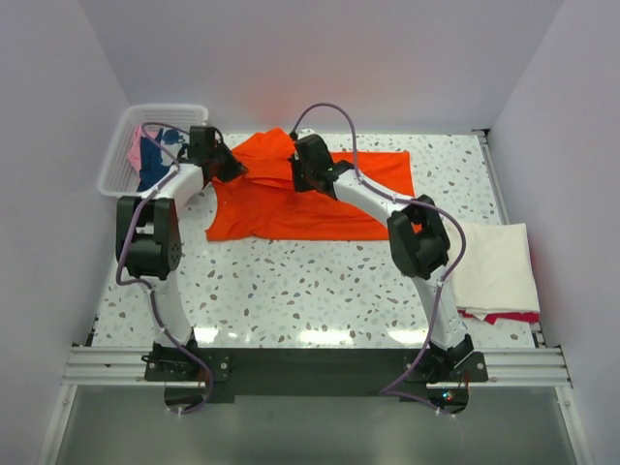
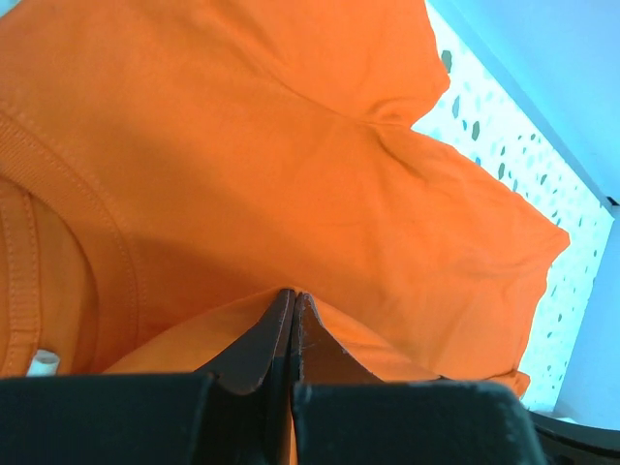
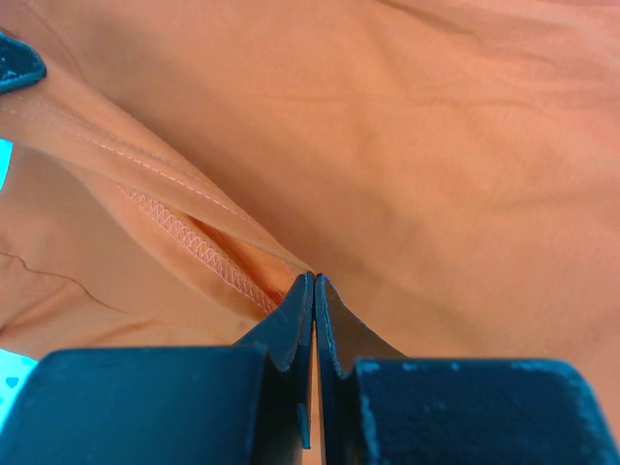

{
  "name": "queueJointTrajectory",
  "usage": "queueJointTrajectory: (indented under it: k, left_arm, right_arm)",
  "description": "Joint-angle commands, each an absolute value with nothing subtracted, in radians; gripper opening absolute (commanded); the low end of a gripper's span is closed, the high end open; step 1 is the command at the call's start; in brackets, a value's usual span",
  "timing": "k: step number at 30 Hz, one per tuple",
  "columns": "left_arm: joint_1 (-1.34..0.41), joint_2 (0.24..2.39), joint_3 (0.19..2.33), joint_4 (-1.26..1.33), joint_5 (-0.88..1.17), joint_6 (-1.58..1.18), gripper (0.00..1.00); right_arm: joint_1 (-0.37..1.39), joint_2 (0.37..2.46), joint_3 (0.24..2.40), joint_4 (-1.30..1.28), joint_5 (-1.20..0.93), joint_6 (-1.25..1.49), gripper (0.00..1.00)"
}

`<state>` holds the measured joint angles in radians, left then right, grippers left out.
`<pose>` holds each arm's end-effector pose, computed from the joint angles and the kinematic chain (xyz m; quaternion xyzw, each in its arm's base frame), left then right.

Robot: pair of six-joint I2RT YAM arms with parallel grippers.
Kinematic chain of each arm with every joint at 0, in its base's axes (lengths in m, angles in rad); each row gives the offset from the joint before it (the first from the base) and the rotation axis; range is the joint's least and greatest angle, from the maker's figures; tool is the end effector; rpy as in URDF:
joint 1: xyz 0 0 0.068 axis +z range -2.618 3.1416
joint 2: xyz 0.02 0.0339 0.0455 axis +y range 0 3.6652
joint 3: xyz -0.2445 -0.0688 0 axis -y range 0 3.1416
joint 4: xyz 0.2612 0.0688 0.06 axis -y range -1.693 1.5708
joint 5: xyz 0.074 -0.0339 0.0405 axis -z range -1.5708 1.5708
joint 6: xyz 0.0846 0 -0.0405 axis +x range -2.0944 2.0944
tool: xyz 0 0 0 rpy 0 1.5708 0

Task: Fold and stack the t-shirts
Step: Fold the tshirt

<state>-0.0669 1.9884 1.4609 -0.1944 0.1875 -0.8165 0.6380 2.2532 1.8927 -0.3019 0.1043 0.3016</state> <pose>0.4908 -0.0487 0.1535 -0.2963 0.8584 -0.2524 0.3342 0.4587 0.3291 0.1700 -0.1277 0.8886 0.1566 0.4119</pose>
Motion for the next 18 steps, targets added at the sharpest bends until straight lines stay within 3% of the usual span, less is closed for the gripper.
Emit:
queueJointTrajectory:
  k: [1,12,14,15,16,18]
  left_arm:
    - [-0.069,2.016,1.523,-0.137,0.209,-0.828,0.0]
    - [-0.074,2.097,1.603,-0.156,0.235,-0.81,0.0]
    - [-0.072,2.105,1.611,-0.164,0.245,-0.802,0.02]
    - [-0.072,2.103,1.618,-0.172,0.245,-0.798,0.09]
    - [-0.071,2.092,1.62,-0.179,0.241,-0.79,0.24]
    - [-0.068,2.069,1.614,-0.205,0.219,-0.772,0.39]
  right_arm:
    - [0.621,2.241,1.93,-0.259,0.098,0.314,0.0]
    - [0.588,2.275,1.927,-0.245,0.061,0.342,0.0]
    - [0.584,2.281,1.93,-0.25,0.055,0.347,0.11]
    - [0.583,2.283,1.931,-0.253,0.054,0.348,0.18]
    - [0.581,2.281,1.936,-0.256,0.048,0.348,0.32]
    - [0.578,2.267,1.937,-0.273,0.046,0.351,0.46]
